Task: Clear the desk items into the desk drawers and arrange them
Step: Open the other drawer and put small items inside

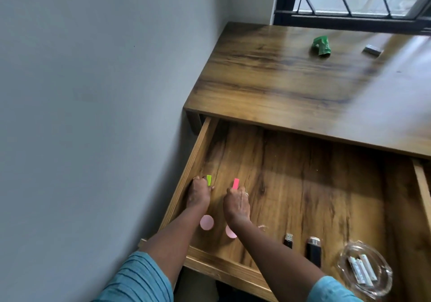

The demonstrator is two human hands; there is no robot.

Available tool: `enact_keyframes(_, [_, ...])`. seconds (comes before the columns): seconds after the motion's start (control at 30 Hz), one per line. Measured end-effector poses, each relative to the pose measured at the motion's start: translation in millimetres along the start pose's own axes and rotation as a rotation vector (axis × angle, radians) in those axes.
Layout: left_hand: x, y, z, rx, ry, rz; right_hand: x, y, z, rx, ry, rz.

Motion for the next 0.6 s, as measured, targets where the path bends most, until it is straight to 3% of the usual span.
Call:
enact_keyframes(0.37, [6, 1, 1, -0.011, -0.029, -0.093, 10, 7, -4, -0.001, 0.016, -0.139])
enact_keyframes(0.6, [27, 27, -45, 0.111, -0.186, -0.225, 21, 61, -20, 0.018, 0.035, -0.334])
Point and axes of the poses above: each hand's wrist, its own x-axis away from the middle knuckle, its own y-axis out of the back of the hand, z = x × y, the point moved 1 cm from there along -x, towards the middle knuckle, and after that the axes turned 13 degrees about -x, right-handed, at the moved point
